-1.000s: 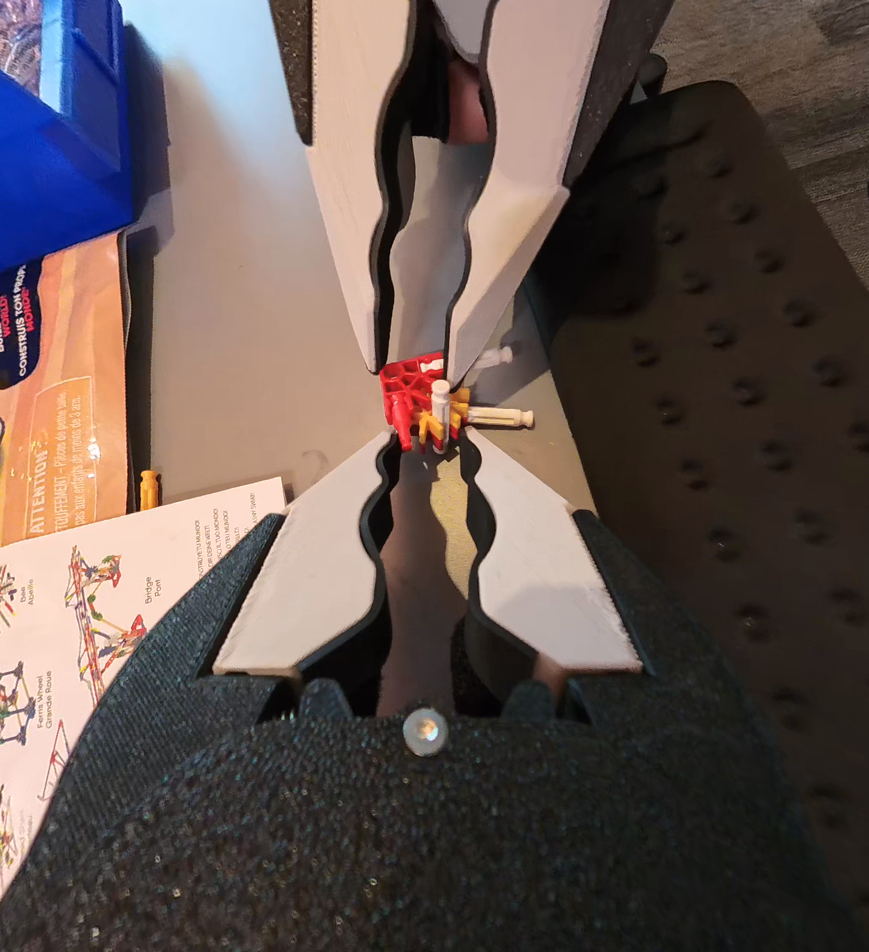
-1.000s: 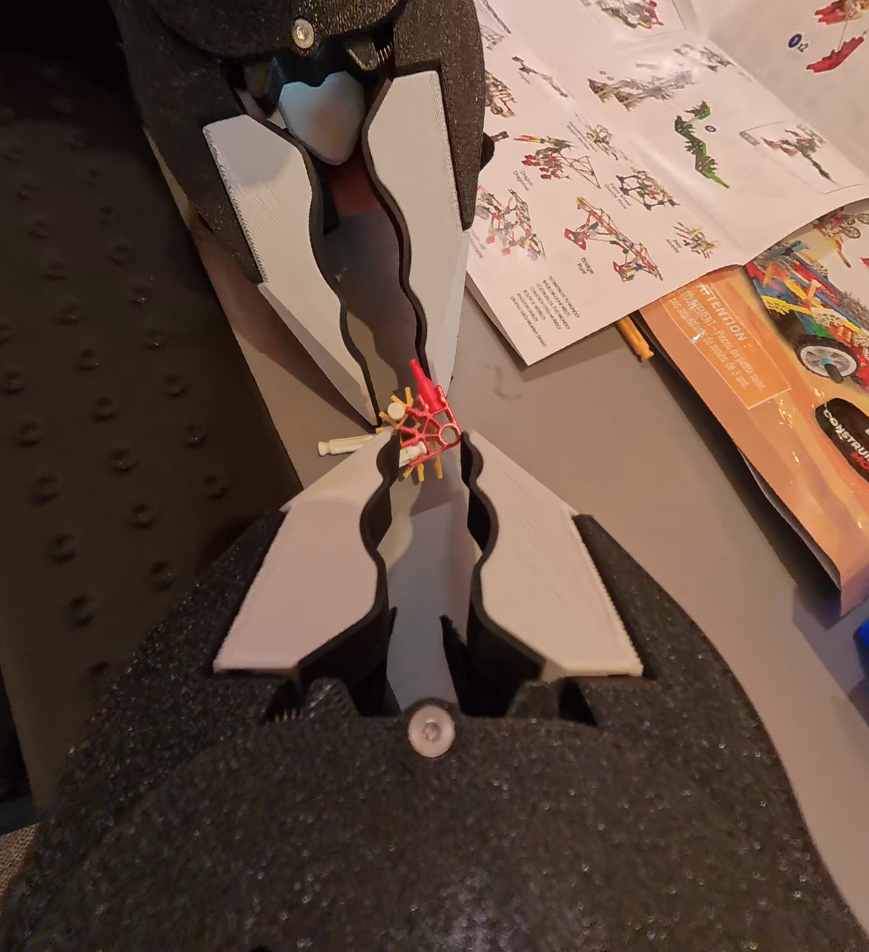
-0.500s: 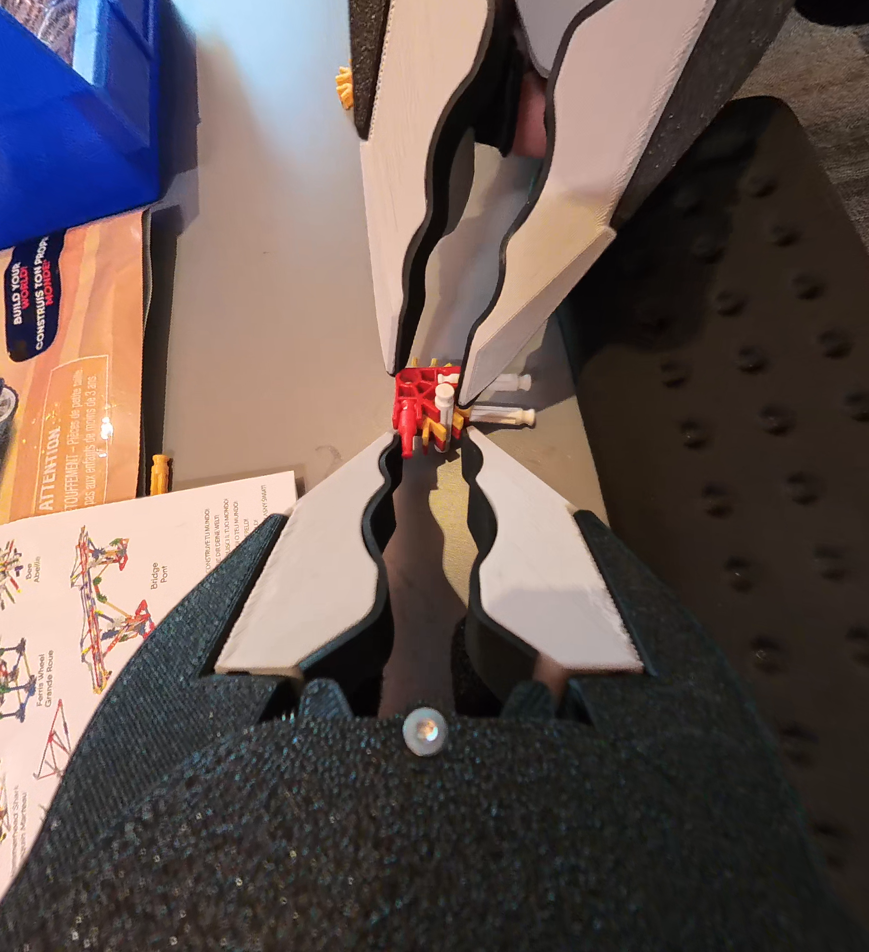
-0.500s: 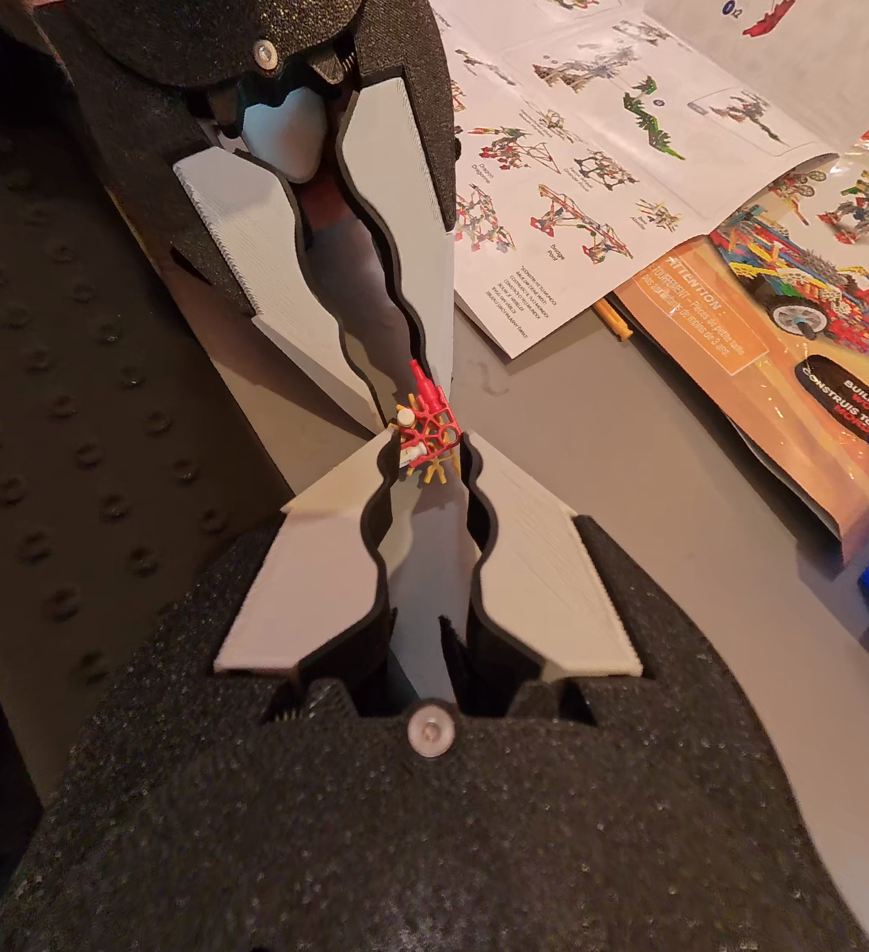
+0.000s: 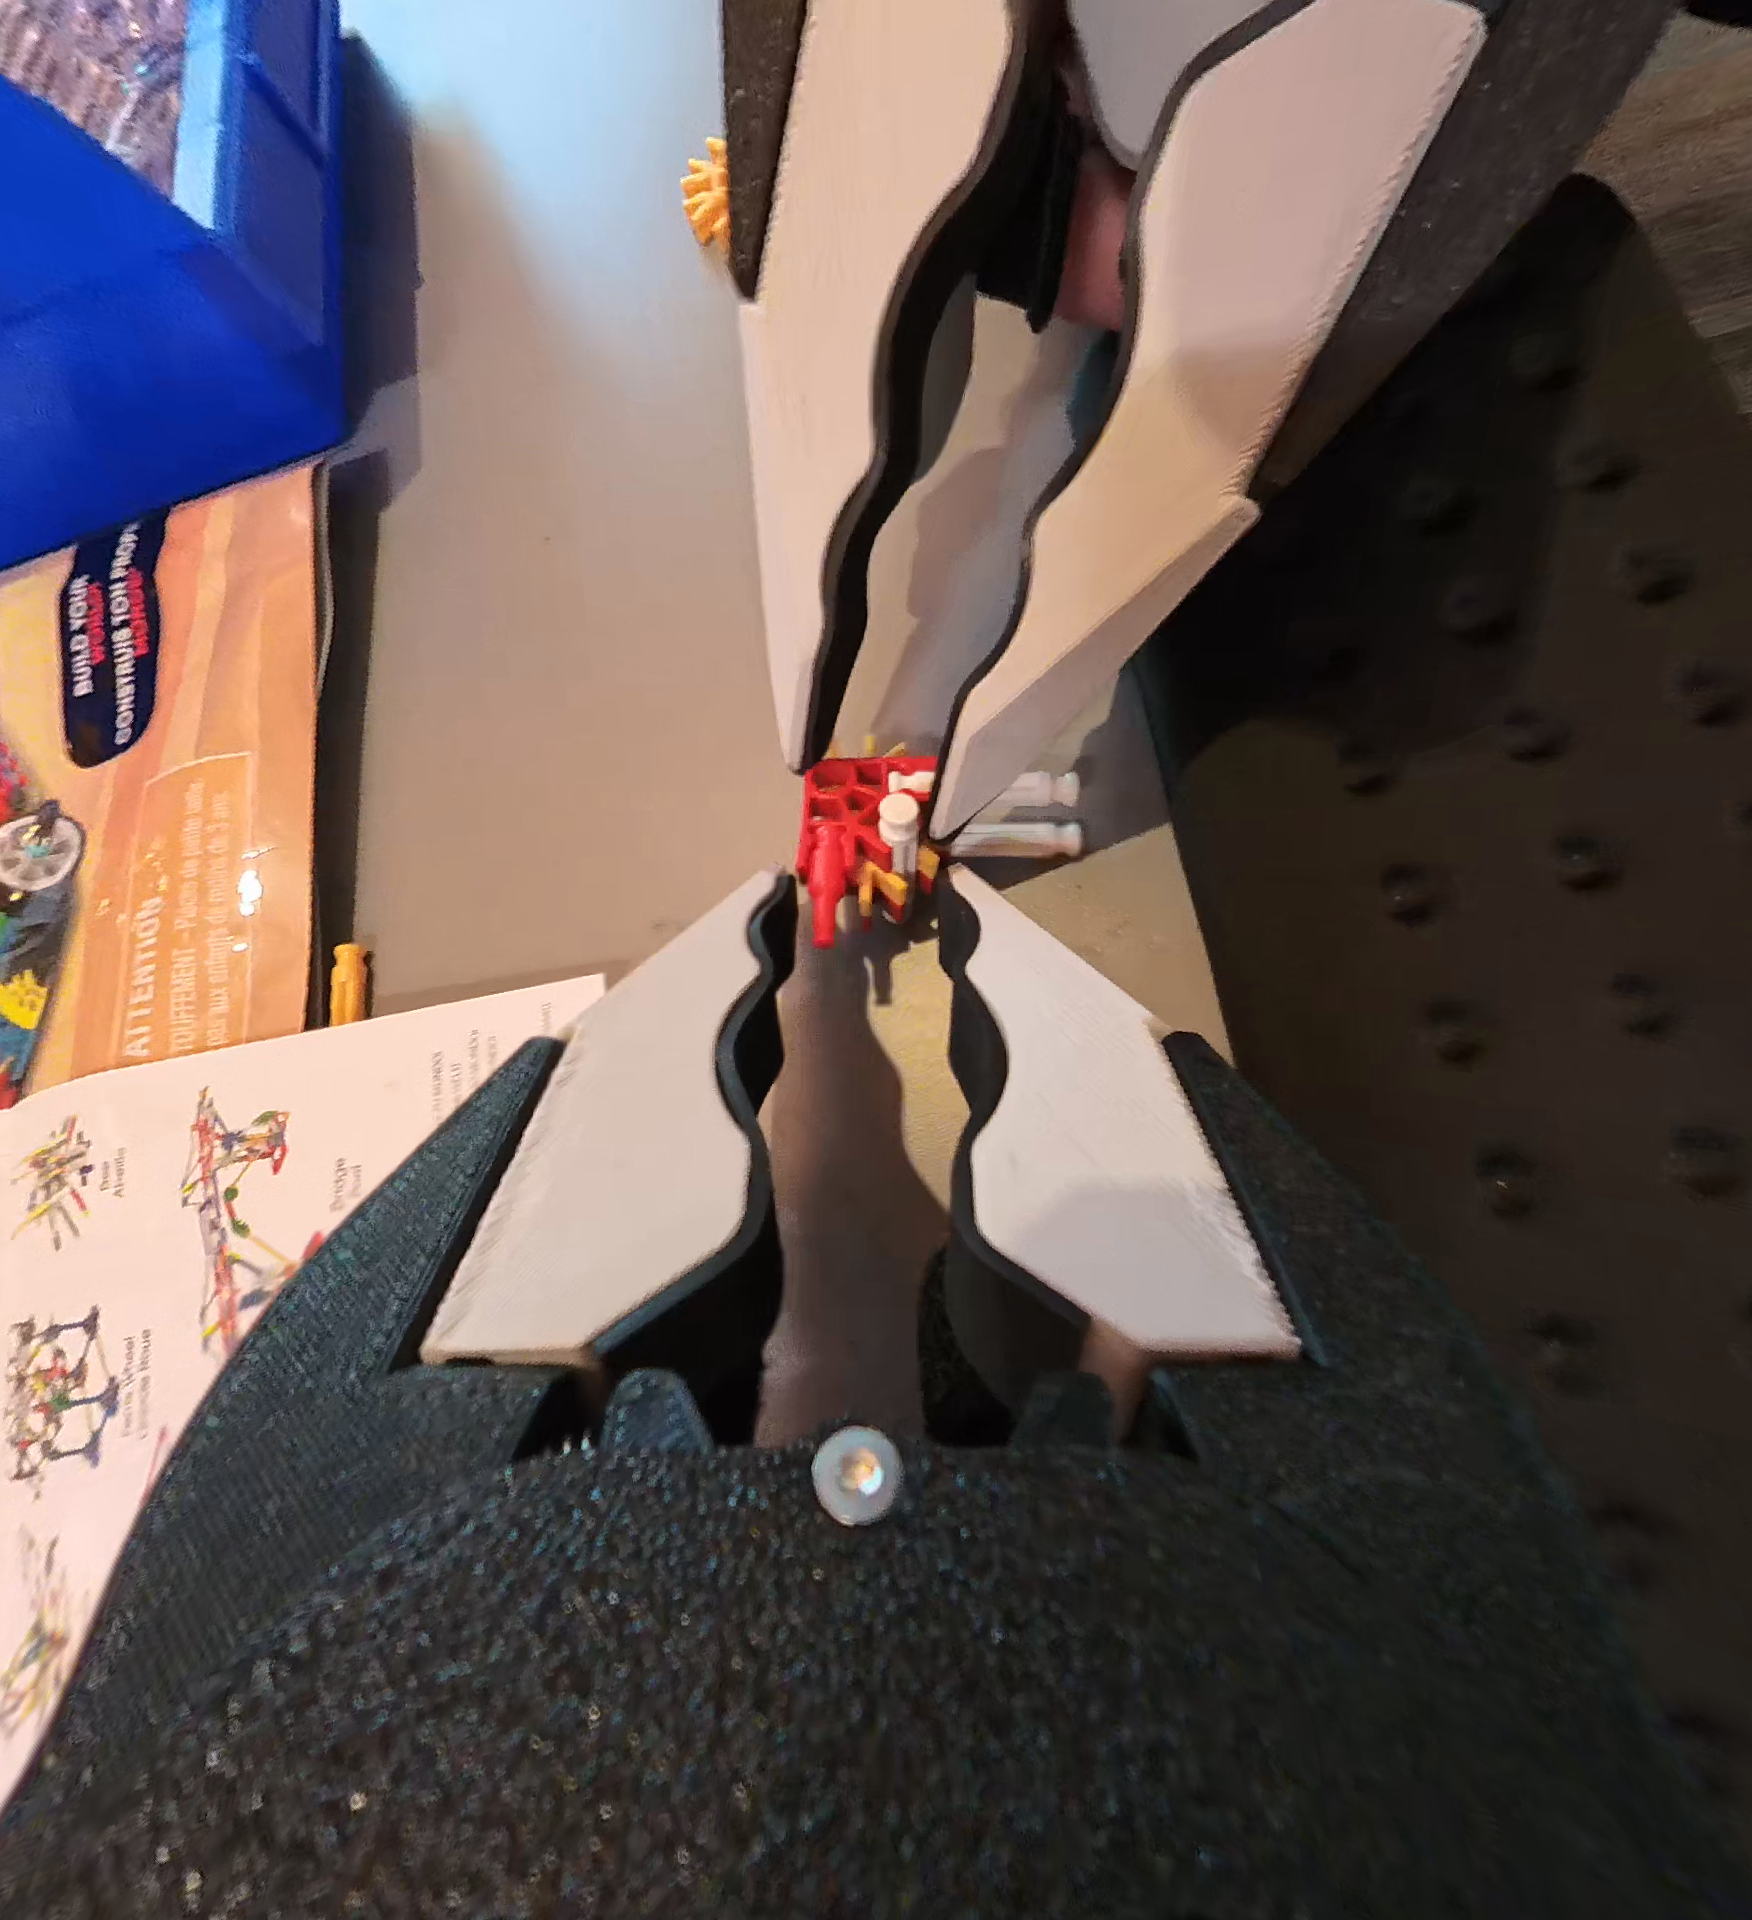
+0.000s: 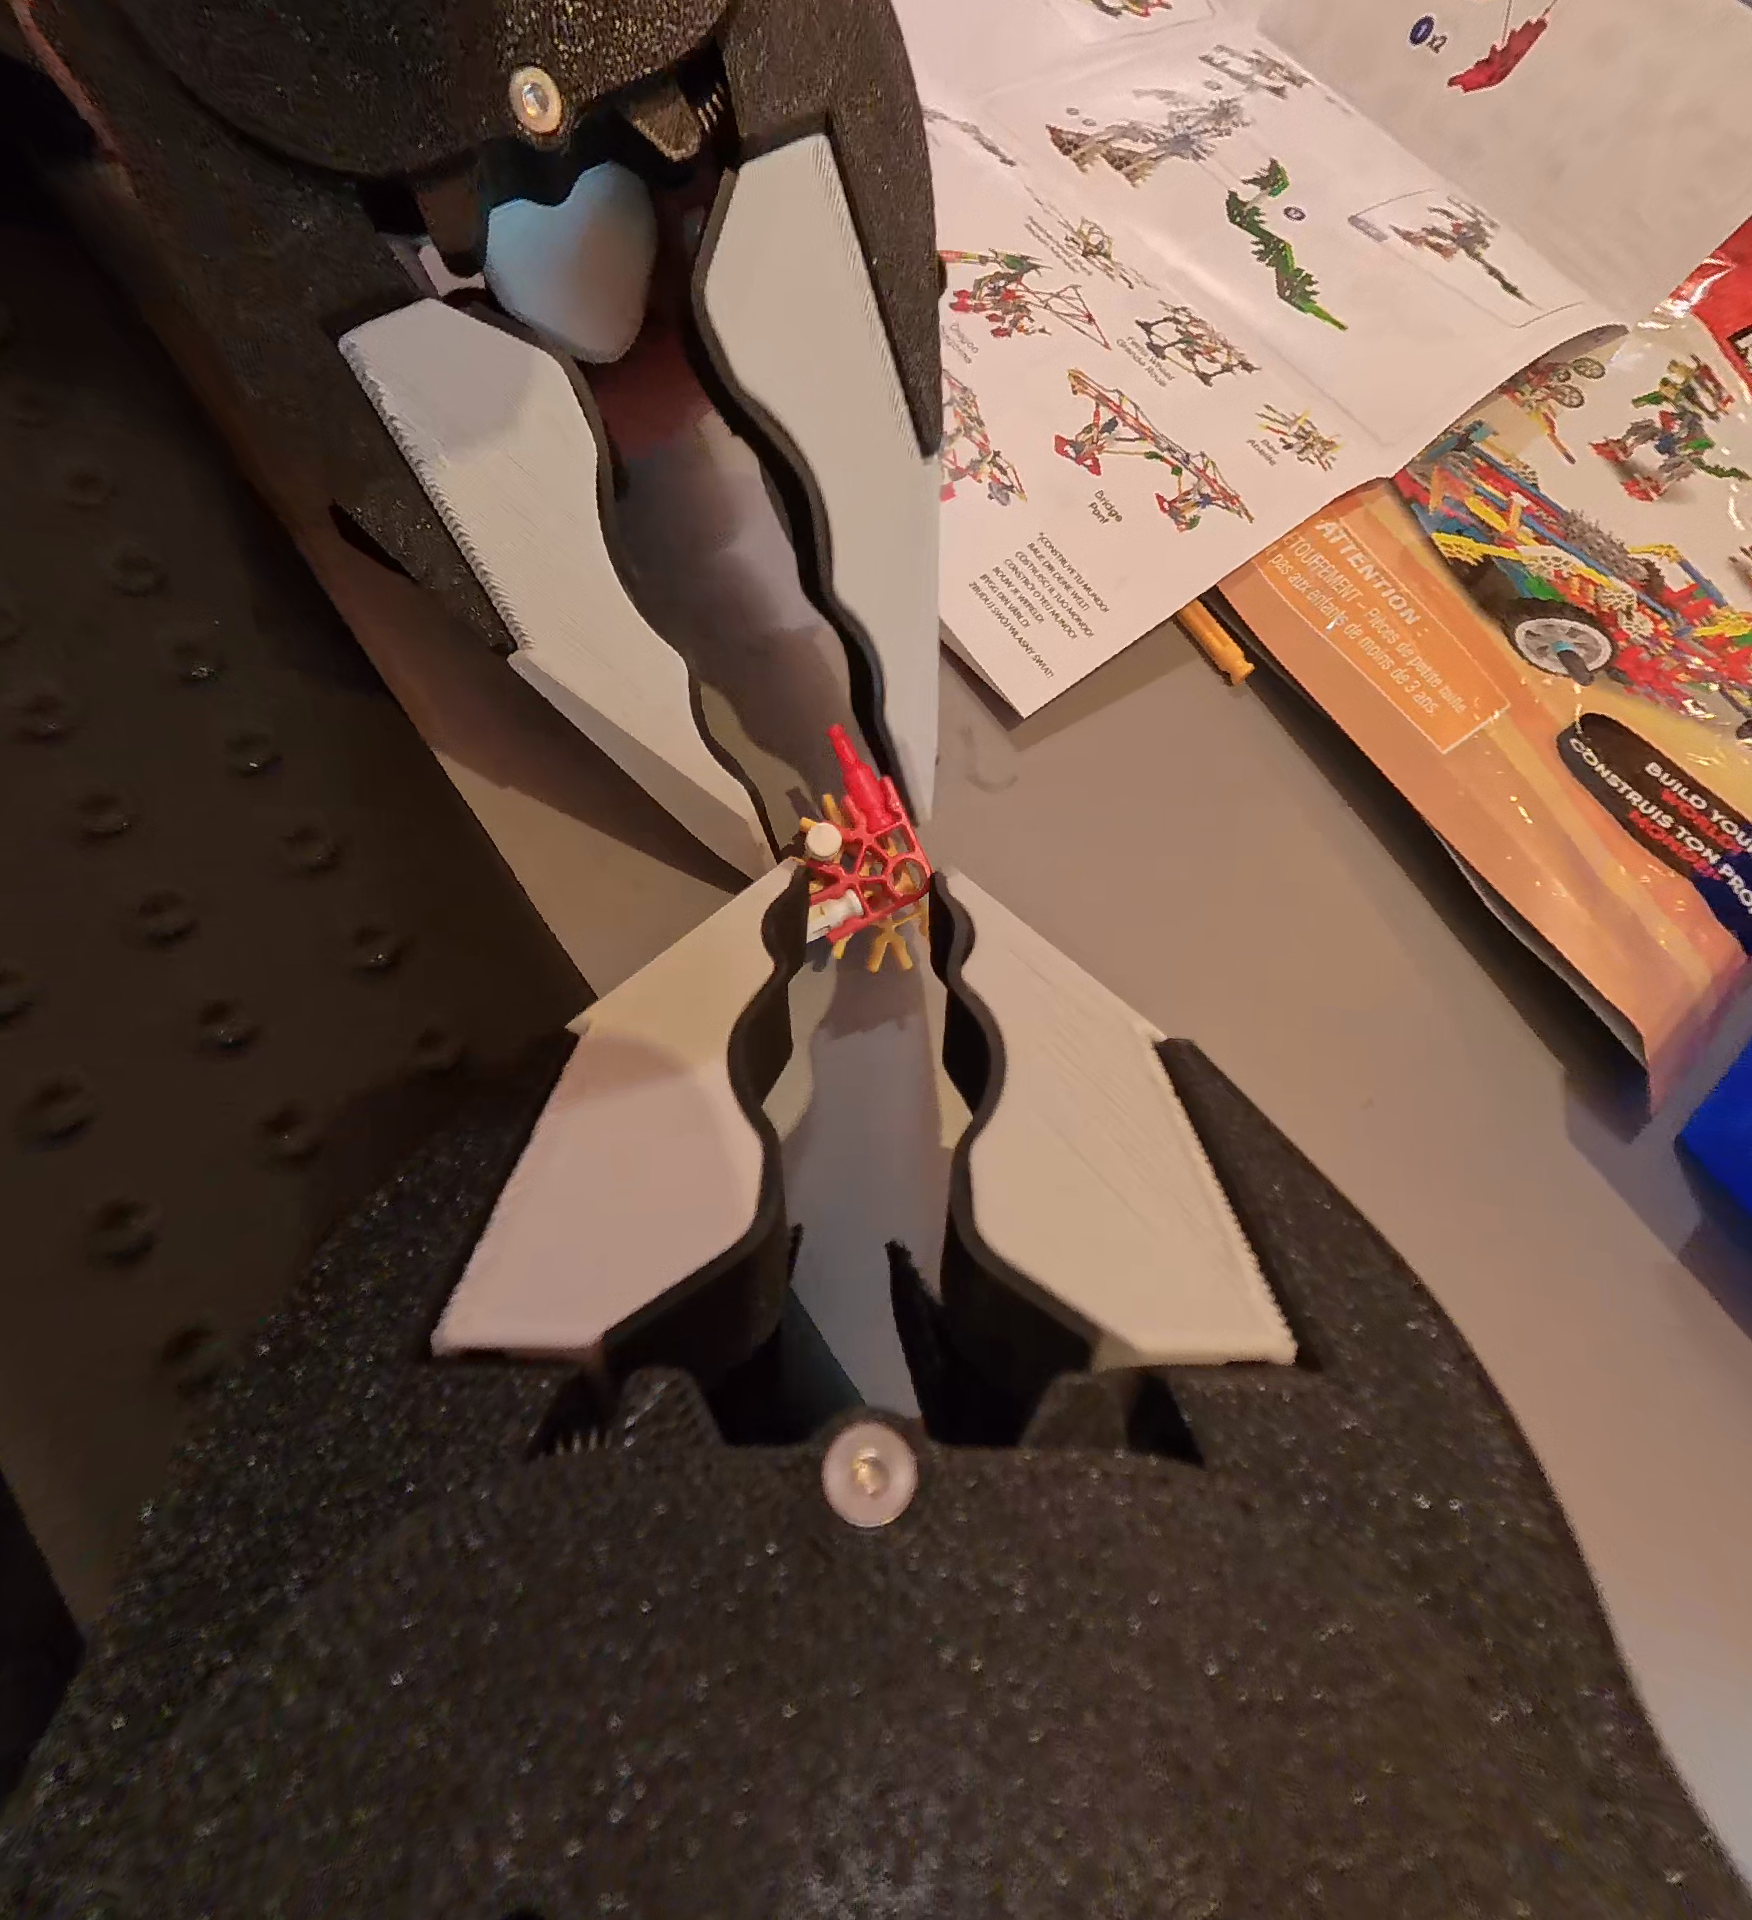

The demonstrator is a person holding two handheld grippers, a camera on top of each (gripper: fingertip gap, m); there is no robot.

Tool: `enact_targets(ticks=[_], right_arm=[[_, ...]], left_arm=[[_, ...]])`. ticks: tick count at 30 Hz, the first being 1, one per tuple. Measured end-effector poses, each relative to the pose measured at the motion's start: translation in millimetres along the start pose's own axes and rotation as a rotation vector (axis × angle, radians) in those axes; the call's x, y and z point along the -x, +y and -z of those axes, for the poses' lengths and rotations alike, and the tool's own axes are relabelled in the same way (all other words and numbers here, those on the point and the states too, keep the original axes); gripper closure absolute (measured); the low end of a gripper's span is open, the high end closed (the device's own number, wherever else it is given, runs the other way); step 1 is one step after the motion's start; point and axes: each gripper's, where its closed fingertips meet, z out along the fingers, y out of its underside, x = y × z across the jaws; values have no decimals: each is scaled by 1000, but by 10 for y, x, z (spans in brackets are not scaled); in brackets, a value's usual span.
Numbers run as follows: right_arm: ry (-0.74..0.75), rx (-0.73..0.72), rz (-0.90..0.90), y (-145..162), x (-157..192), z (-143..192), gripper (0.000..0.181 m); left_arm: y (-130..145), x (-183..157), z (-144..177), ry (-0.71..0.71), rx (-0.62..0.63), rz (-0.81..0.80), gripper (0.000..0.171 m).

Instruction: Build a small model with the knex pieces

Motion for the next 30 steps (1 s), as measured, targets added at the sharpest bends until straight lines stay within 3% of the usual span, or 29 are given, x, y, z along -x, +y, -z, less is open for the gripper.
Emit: enact_targets(ticks=[13,21,30], right_arm=[[-45,-22,22,-16,36,8,159],[-104,-45,-88,-29,-9,25,155],[-84,-24,-57,-42,-41,-5,155]], left_arm=[[-45,-28,-31,7,16,-38,151],[-50,22,-50,-37,20,-72,151],[-42,57,-50,-67,33,-89,151]])
